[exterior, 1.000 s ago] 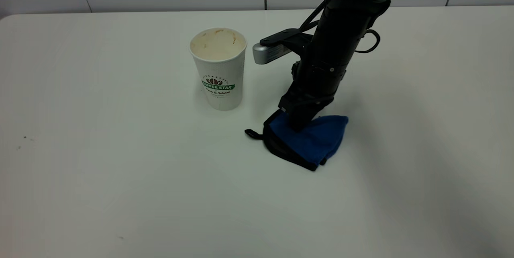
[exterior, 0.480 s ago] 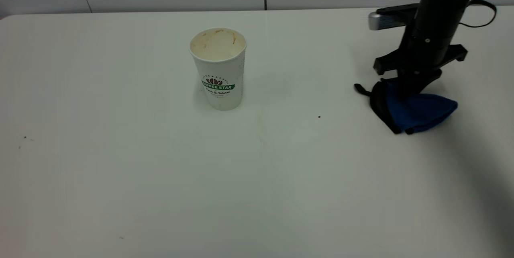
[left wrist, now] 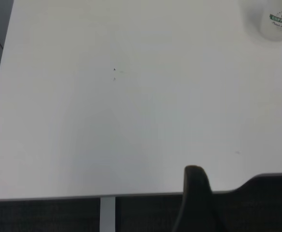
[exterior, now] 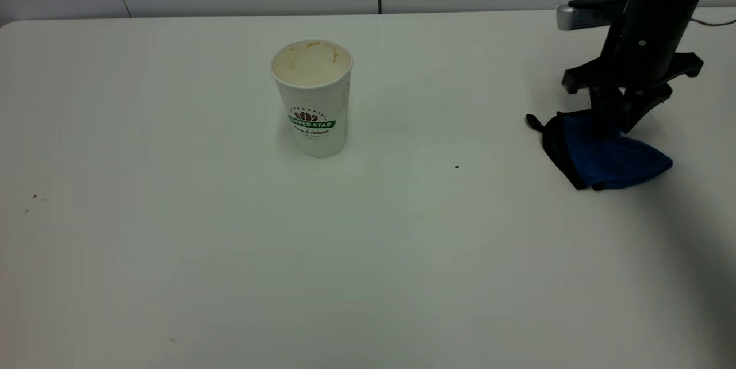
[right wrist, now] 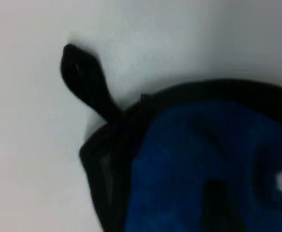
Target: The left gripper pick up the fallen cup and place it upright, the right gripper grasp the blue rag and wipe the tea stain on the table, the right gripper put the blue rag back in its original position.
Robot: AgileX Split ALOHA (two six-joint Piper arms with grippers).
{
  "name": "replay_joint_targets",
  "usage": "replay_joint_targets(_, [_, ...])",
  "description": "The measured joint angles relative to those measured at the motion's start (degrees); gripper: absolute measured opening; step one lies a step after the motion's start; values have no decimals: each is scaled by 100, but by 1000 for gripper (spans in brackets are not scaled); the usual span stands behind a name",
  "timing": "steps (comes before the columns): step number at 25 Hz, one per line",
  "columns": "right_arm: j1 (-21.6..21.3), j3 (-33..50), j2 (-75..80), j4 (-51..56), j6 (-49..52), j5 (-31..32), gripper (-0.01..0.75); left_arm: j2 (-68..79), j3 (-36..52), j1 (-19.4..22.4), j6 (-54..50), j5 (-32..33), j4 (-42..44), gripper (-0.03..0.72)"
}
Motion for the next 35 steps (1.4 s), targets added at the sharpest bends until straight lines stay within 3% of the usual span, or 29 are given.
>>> replay_joint_targets(3, [40, 0, -731, 52, 1, 597, 550, 0, 0, 0, -7, 0, 0, 541])
replay_joint_targets(6, [132, 234, -1757, 59, -12, 1078, 603, 0, 0, 0, -7, 0, 0, 541])
replay_joint_targets(9, [269, 841, -2979, 64, -16, 1289, 592, 0, 0, 0, -7, 0, 0, 541])
replay_joint_targets(19, [1007, 3995, -7445, -237, 652, 1910, 559, 0, 0, 0, -2, 0, 0, 541])
replay_joint_targets(26, [600, 5850, -10527, -313, 896, 2713, 559, 0, 0, 0, -2, 0, 0, 541])
replay_joint_targets(31, [543, 6748, -12362, -334, 1057, 2761, 557, 0, 0, 0, 6, 0, 0, 541])
replay_joint_targets(35, [541, 7085, -12897, -334, 1202, 2475, 555, 0, 0, 0, 4, 0, 0, 541])
